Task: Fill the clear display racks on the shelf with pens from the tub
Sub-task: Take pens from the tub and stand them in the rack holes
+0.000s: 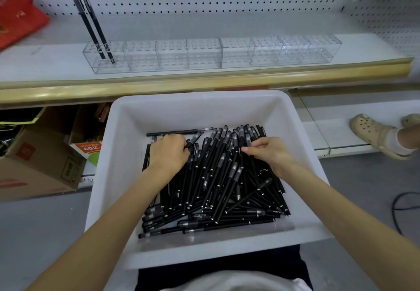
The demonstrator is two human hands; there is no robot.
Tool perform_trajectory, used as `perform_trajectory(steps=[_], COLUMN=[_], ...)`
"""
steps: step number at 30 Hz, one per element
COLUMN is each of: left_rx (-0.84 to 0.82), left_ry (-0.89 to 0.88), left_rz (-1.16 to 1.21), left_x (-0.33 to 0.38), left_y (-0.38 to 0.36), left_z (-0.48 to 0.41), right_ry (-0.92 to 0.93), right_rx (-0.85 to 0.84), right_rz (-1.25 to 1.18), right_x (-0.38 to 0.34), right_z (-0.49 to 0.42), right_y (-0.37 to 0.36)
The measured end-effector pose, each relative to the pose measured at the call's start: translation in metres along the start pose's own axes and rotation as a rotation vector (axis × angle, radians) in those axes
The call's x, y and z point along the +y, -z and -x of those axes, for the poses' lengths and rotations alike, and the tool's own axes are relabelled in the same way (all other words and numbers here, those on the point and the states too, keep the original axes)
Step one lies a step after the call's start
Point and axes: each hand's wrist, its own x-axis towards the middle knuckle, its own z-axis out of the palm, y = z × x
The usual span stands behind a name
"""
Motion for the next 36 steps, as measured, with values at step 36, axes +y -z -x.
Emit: perform_trajectory(steps=[36], left_rx=[0.521], left_ry=[0.113], left_rz=[0.828], left_x=[-0.150], left_y=[0.146], left_z=[-0.032], right_ry=[0.592], right_rx=[-0.457], right_rz=[-0.194], right_x=[-0.284], right_z=[-0.010], right_y=[-0.128])
